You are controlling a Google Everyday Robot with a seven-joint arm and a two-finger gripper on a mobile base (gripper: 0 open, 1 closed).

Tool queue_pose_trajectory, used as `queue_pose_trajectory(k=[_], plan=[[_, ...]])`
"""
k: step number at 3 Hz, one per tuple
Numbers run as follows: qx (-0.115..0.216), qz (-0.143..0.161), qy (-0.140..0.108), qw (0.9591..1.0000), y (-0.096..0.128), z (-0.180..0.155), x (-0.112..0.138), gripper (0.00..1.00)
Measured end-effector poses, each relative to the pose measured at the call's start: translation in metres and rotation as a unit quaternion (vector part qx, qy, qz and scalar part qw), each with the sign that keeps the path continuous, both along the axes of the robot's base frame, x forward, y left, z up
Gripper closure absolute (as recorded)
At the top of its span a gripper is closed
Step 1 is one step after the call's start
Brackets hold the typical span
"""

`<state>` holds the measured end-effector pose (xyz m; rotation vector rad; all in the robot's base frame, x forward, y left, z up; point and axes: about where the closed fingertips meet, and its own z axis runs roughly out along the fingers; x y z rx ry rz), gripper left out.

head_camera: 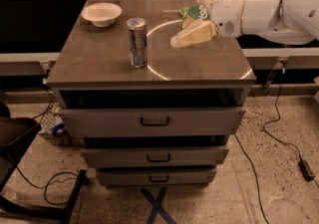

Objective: Move redbull can near paper bowl

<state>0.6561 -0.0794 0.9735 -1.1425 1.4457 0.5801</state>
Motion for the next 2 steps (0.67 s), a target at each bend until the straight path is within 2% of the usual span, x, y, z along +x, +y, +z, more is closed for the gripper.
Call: queue_pose_trajectory(k=[2], plan=[[0.065,0.024,0.037,0.9969,0.037,-0.037,0.027,0.00]])
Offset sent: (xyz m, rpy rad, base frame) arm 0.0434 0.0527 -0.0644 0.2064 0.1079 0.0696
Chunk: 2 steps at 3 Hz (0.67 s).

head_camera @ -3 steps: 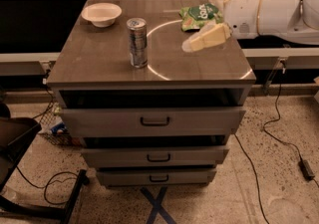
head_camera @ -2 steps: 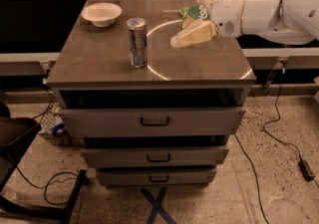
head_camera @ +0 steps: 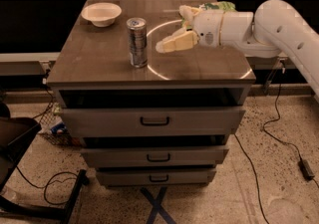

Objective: Move redbull can near paper bowl

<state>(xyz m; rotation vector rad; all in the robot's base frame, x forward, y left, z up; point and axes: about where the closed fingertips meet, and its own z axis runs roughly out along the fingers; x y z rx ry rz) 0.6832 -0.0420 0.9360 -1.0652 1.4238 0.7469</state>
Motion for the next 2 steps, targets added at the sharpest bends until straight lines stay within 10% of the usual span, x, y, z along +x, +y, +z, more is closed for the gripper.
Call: queue_pose_trajectory(k=[2], plan=[[0.030,0.046,0.030,0.9981,0.049,-0.034,0.019,0.00]])
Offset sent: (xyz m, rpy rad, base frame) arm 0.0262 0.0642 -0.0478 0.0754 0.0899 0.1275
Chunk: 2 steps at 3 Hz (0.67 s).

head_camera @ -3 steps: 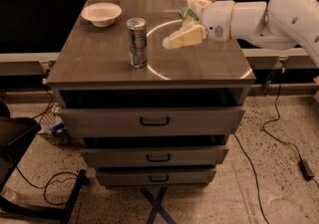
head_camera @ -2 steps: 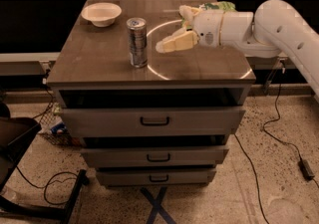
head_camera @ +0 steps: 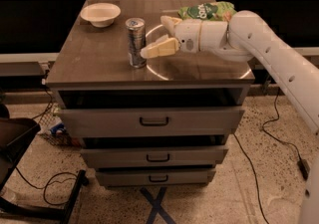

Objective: Move redbull can near paper bowl

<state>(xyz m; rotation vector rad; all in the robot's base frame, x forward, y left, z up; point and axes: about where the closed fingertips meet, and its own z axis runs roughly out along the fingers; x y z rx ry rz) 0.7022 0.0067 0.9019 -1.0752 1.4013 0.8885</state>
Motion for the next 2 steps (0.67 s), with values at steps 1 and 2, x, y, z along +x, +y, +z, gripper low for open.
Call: queue_pose_trajectory(k=[1,2], plan=[[0.013,0.027,0.001,0.9996,0.025,-0.002,-0.002,0.19],[0.024,0.052,-0.010,0.9983,0.045,0.004,-0.019,0.42]])
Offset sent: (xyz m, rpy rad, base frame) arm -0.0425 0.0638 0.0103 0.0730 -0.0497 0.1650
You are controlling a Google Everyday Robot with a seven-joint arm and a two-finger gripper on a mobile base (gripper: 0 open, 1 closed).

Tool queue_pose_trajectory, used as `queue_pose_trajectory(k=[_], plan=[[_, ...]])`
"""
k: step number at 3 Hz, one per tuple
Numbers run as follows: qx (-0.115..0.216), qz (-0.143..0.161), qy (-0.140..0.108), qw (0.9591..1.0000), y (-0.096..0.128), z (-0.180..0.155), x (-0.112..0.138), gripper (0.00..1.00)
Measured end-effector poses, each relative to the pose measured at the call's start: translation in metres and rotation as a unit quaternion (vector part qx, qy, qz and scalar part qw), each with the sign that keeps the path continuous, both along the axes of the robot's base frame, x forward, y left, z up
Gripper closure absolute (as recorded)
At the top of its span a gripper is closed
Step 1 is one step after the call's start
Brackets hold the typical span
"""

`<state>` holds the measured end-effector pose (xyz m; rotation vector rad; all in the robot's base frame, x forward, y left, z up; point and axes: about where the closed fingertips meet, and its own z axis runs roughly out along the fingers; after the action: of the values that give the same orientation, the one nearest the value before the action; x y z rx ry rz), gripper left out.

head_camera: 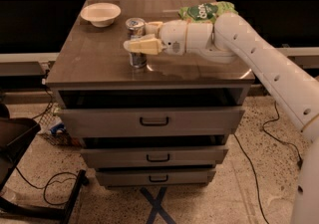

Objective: Move redbull can near paper bowl

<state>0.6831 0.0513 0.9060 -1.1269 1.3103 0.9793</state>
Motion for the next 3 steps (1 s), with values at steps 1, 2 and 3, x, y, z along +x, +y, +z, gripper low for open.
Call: queue_pose_trajectory(k=[1,2,3], plan=[[0.000,0.002,0.001,1.0000,0.0032,0.0000,0.0001,0.73],[0.000,0.004,0.000,1.0000,0.0060,0.0003,-0.0008,0.96],[0.000,0.006,0.001,1.0000,0.0078,0.0004,-0.0012,1.00]])
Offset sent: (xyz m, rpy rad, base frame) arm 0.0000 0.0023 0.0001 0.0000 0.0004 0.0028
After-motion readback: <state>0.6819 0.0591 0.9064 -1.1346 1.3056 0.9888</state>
